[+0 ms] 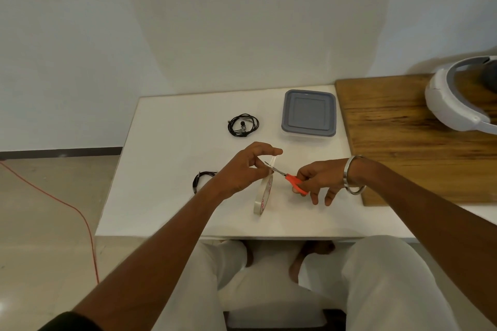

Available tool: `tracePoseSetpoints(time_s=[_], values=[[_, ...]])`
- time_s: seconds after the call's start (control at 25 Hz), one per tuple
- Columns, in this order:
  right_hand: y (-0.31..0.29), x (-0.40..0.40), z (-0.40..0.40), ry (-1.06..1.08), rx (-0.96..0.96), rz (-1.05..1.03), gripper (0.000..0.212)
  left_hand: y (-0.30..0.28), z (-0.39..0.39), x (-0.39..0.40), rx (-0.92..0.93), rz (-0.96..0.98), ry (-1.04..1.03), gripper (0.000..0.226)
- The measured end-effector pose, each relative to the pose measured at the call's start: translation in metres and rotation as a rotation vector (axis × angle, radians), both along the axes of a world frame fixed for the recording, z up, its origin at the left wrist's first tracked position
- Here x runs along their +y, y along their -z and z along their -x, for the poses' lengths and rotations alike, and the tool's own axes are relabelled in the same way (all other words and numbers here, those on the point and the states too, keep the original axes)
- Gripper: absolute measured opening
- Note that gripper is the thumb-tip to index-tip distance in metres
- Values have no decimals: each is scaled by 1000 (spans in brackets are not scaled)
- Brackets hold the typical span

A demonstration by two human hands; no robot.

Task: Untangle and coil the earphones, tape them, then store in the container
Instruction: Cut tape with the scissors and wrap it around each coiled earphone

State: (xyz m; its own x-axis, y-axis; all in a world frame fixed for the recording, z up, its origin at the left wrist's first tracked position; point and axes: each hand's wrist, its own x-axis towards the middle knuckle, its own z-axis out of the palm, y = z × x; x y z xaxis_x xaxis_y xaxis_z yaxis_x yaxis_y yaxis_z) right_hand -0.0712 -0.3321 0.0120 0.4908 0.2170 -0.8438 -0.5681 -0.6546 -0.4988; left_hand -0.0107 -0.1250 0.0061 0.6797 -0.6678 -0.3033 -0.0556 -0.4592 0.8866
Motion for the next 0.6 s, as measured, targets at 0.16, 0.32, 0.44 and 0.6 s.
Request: tracePoseSetpoints(time_s=[0.16, 0.32, 0.44, 0.6], values=[[-3, 2, -3, -34, -22, 26, 22, -1, -1, 1, 1, -3, 12, 51], [-3, 0, -6, -83, -41, 52, 24, -1, -1, 1, -1, -8, 25, 51], [-5, -1, -7, -108, -50, 56, 15, 0, -1, 0, 8, 2, 32, 51], [-7, -2, -9, -171, -94, 81, 19, 0, -3, 0, 17, 7, 24, 52]])
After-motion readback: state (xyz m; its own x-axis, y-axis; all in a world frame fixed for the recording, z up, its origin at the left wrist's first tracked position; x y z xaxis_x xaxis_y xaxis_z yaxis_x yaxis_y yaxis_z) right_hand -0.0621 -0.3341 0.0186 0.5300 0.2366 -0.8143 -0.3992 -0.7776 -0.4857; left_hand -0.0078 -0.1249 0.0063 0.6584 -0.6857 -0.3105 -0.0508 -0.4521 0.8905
